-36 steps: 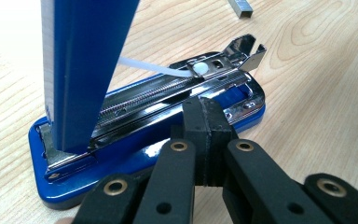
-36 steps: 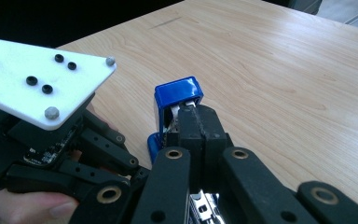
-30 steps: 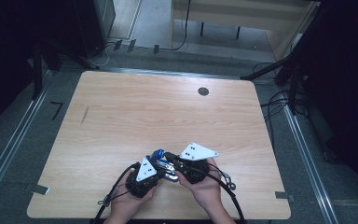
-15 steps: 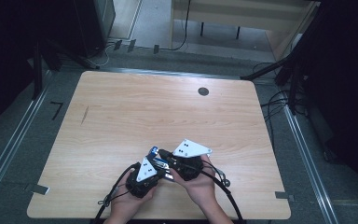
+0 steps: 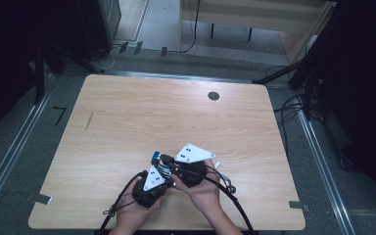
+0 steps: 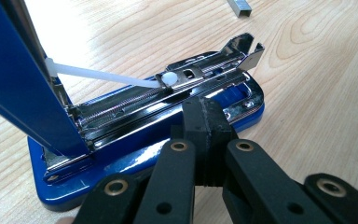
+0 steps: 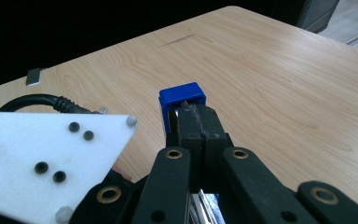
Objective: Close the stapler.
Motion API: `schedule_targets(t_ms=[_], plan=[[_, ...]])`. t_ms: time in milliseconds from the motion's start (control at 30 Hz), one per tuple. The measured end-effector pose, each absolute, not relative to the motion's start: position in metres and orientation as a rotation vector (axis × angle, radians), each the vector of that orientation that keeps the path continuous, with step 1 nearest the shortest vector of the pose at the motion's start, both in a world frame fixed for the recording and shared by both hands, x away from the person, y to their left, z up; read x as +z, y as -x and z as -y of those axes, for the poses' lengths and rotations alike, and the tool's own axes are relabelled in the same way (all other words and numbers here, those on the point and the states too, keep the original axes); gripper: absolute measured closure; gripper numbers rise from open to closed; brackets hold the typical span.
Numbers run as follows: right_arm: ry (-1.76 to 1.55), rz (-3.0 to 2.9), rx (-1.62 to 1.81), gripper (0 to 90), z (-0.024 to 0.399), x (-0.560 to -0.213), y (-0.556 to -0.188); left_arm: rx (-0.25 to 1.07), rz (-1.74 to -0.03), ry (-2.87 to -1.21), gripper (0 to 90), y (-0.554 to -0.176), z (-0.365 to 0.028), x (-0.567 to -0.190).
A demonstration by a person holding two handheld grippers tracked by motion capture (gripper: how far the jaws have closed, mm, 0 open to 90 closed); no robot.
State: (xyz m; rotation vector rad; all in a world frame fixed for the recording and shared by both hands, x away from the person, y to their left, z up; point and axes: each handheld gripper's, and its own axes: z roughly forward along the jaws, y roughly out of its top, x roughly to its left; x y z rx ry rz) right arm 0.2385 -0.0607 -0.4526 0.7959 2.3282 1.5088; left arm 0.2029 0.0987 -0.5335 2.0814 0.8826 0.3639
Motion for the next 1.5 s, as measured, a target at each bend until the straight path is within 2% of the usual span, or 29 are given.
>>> schedule_targets(t_ms=[1500], plan=[[-0.720, -2.378, 1.562, 90.0, 0.036, -0.454, -0.262, 0.361, -0.882, -2.079, 90.0, -0.203, -0.099, -0.534]])
